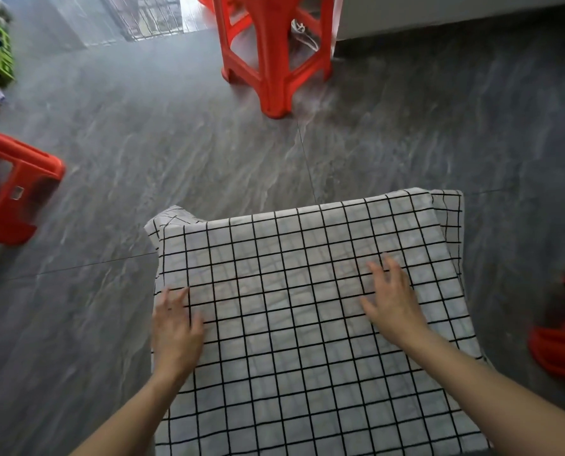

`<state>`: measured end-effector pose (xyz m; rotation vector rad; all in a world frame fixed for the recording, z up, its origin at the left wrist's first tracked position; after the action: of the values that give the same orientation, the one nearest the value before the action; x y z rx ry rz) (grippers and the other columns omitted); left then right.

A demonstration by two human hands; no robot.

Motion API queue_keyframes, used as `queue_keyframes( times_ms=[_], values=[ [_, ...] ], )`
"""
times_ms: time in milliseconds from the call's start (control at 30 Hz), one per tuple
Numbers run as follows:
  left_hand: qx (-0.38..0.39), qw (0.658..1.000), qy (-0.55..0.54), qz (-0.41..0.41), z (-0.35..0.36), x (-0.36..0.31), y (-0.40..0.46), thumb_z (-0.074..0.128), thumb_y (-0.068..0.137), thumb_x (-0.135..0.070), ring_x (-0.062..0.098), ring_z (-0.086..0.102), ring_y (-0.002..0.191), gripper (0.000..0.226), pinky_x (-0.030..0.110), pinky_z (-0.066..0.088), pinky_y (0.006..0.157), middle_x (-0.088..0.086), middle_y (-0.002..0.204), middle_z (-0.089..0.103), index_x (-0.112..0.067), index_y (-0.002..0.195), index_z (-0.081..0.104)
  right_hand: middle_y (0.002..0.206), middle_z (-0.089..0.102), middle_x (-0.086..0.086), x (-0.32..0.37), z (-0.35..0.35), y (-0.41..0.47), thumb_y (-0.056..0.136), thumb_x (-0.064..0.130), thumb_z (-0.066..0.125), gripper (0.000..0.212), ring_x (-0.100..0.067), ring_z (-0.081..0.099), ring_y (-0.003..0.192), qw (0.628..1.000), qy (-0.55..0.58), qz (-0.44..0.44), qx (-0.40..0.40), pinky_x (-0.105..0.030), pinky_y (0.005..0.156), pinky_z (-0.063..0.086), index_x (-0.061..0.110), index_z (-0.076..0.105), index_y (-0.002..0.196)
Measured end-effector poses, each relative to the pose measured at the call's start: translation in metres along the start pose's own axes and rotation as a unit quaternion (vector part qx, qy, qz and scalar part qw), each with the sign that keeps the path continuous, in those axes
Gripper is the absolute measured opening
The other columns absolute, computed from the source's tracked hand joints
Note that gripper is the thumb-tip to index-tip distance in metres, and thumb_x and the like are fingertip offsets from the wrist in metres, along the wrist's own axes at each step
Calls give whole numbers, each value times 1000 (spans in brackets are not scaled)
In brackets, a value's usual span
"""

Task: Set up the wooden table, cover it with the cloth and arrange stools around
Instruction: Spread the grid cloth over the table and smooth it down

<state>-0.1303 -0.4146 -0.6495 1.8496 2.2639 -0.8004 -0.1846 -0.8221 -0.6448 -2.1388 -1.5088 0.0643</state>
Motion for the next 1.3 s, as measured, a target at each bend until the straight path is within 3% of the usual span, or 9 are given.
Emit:
queue_keyframes(
  times_ms=[133,233,367,600,867,967,1067,1133,1300],
  values=[
    [81,939,-130,-307,9,71,-19,48,97,-16,34,46,118,35,41,37,95,17,129,50,-6,131,46,159,3,-11,-20,6,-7,85,43,68,85,-31,16,144,997,-55,38,32,-44,113,31,22,18,151],
    [100,951,-137,-258,9,83,-17,56,96,-20,30,58,84,25,40,44,74,12,83,63,4,91,63,158,0,-11,-18,11,-5,81,41,74,95,-31,12,145,996,-50,61,50,-45,115,28,21,14,152],
    [46,974,-79,-207,-15,83,-12,64,90,-18,21,47,63,30,33,33,56,8,65,54,-5,68,49,158,2,-9,-8,15,-2,76,32,80,98,-32,13,144,993,-22,99,55,-47,112,33,20,17,150],
    [23,976,-70,-205,-63,119,2,62,93,-20,31,53,80,23,38,35,67,14,83,60,-2,82,53,157,4,-10,4,22,-8,74,33,81,97,-34,15,142,992,-21,87,91,-48,111,35,27,21,149],
    [144,970,-17,-195,-46,130,-1,70,86,-33,29,61,86,32,44,50,80,13,94,68,-4,96,61,160,-4,-9,1,20,-12,79,25,77,98,-31,12,146,992,-68,62,91,-44,109,38,36,12,151],
    [165,963,31,-211,-31,115,-2,67,87,-33,32,55,99,45,44,46,89,17,120,58,-3,116,51,160,-3,-11,-12,12,-12,79,25,76,97,-31,10,146,991,-72,70,85,-43,109,38,33,13,152],
    [141,940,88,-298,-26,106,-16,68,83,-41,41,26,139,92,57,20,115,19,157,13,-16,151,12,158,2,-11,-33,5,-13,81,28,73,90,-32,14,144,988,-74,112,70,-46,108,38,25,17,152],
    [115,952,58,-279,-17,84,-20,63,89,-40,41,15,144,89,56,14,116,13,161,-3,-19,154,6,154,7,-10,-52,2,-18,84,40,68,80,-36,20,138,985,-28,168,42,-53,101,42,22,24,148],
    [148,959,-88,-225,29,35,-21,59,93,-42,36,25,142,82,47,25,114,18,157,20,-10,152,12,153,11,-15,-93,9,-34,85,58,61,92,-39,20,135,956,51,287,20,-55,100,38,13,15,151]
  ],
)
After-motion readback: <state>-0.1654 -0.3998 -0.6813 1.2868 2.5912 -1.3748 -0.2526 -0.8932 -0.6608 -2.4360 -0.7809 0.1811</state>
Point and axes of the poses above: each hand's wrist, its own y-axis towards the middle knuckle, its own z-axis out of the palm, x = y × z, the point moved 9 cm from there along y, towards the middle knuckle
